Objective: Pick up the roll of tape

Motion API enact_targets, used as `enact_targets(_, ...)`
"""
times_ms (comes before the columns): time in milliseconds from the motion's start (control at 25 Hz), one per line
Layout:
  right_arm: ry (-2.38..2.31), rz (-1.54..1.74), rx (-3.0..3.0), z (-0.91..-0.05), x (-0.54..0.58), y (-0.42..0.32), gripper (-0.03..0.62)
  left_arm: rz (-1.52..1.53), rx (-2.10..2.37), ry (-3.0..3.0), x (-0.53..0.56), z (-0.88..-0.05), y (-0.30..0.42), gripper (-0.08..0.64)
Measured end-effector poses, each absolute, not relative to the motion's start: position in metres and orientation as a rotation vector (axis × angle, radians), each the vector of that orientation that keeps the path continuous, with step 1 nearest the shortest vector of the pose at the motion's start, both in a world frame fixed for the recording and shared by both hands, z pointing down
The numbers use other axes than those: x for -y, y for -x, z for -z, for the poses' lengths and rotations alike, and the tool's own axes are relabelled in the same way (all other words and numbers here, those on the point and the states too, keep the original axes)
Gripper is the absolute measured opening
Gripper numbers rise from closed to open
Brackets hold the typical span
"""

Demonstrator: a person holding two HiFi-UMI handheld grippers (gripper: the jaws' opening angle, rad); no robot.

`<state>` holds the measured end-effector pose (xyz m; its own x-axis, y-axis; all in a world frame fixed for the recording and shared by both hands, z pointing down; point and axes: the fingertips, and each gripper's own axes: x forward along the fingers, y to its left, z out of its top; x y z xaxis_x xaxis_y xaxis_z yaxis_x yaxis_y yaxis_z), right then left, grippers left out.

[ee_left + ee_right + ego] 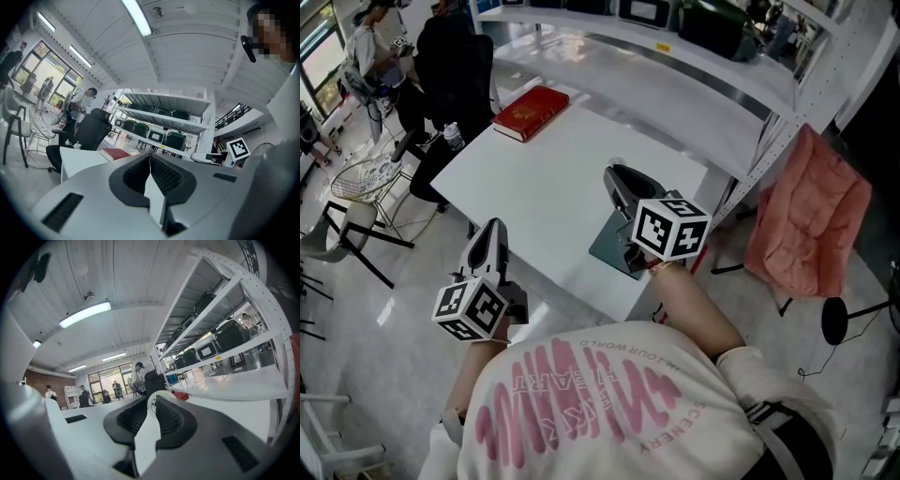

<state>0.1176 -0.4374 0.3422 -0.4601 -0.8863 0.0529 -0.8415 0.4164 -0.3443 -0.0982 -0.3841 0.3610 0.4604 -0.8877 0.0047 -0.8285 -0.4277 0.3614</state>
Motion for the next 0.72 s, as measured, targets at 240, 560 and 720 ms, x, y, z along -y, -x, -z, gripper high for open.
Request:
enact_targets(240, 1.638, 0.373, -2.471, -0.338, 0.419, -0.133, 0.071, 0.265, 1.411, -2.423, 0.384, -0.364, 0.088, 0.025)
enact_targets(560, 1.722, 0.318, -2.401, -0.35, 0.398, -0.145, 0.072, 0.257, 1.342, -2.445, 0.386, -0.373, 0.075, 0.025)
enact_targets(720, 1.766, 0.33, -2.343, -0.351, 0.389, -0.151, 0.072, 0.26, 1.284, -2.475, 0.387, -0.37, 0.067, 0.025)
